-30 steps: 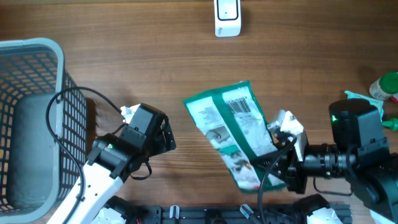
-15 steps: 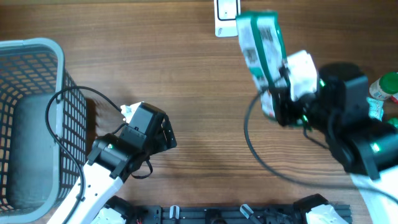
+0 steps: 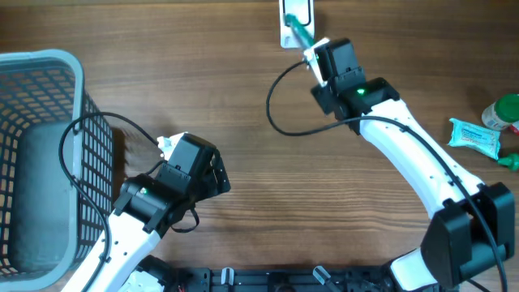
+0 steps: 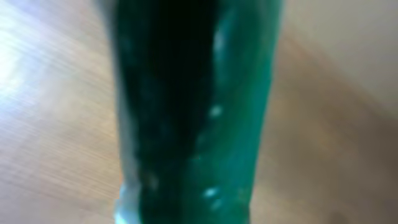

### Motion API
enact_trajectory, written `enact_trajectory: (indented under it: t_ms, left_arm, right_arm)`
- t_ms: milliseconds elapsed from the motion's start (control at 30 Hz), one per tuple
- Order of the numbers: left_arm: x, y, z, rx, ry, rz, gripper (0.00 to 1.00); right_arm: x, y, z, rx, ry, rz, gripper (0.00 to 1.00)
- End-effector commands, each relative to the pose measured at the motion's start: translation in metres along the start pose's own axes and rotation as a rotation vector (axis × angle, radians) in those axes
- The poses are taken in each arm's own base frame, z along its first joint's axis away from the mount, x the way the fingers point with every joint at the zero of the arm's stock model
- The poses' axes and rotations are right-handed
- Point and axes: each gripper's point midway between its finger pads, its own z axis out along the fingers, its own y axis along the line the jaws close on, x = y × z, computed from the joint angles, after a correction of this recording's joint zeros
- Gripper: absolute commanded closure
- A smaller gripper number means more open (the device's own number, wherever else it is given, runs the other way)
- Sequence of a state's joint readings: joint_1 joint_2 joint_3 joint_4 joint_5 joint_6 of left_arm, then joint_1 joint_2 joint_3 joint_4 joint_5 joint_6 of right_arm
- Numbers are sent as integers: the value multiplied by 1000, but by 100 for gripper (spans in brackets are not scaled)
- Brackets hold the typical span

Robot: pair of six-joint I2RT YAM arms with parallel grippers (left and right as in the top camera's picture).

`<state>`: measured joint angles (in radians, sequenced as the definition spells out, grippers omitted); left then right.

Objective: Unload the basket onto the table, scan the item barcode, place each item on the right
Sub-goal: 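Hold the glove pack barcode under the scanner with the right gripper, then carry the glove pack to the right table edge and release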

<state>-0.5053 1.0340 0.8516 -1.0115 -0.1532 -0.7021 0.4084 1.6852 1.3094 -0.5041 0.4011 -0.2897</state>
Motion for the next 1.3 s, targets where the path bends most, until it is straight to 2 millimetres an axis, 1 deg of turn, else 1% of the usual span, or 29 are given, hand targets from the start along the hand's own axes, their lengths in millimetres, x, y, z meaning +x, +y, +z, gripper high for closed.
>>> enact_trajectory:
  t_ms: [0,67,100,133,167,200,233,267,367,433,500,667,733,867,1000,1100,1133,1167,1233,1267]
  left_arm:
    - [-2,1,-1,-7,-18,-12,0]
    - [-2,1,-1,-7,-18,-13,0]
    - [-2,1,-1,-7,-18,-13,0]
    - [-2,1,-1,-7,-18,-13,0]
    - [-2,1,-1,-7,-18,-12,0]
    - [-2,1,-1,-7,-18,-13,0]
    - [-2,1,-1,-7,-18,-12,0]
    - [-2,1,-1,-8,-18,-12,0]
    - [-2,1,-1,-7,-18,-13,0]
    - [-2,1,-1,-7,-18,-13,0]
    - [-2,1,-1,-7,-18,-13,0]
    - [-2,1,-1,-7,-18,-13,0]
    - [-2,1,-1,-7,-18,-13,0]
    - [-2,1,-1,-7,-18,-13,0]
    - [-2,1,-1,-7,-18,-13,0]
    - [-2,1,-1,-7,-18,-13,0]
    - [-2,1,-1,-7,-18,-13,0]
    - [-2,1,-1,-7,-18,-13,0]
    - [-2,1,-1,-7,-18,-13,0]
    - [-2,1,-1,-7,-18,-12,0]
  right_arm:
    - [-35,-41,-2,185,-119,-10,95]
    - [-52,-44,4,192,-186,-54,95]
    - [-59,-50,12,229,-210,-71,95]
    - [-62,-50,20,243,-218,-98,95]
    - [-66,-47,36,261,-230,-144,96]
    - [-67,-45,49,279,-232,-178,95]
    - [-68,-43,67,313,-235,-214,95]
    - [-68,-42,78,346,-233,-244,95]
    - [-60,-45,120,515,-188,-337,96]
    - [-54,-43,141,530,-158,-357,96]
    - [-51,-47,147,537,-152,-322,96]
    - [-44,-64,155,534,-153,-279,96]
    - [-42,-64,159,515,-154,-291,95]
    - [-47,-58,162,486,-176,-354,95]
    - [-59,-63,162,506,-198,-380,95]
    - [-69,-71,173,563,-165,-405,95]
    - [-70,-71,179,570,-160,-404,95]
    - [-70,-67,183,561,-150,-433,95]
    - [-70,-59,185,537,-139,-488,95]
    - [-69,-60,184,544,-132,-488,95]
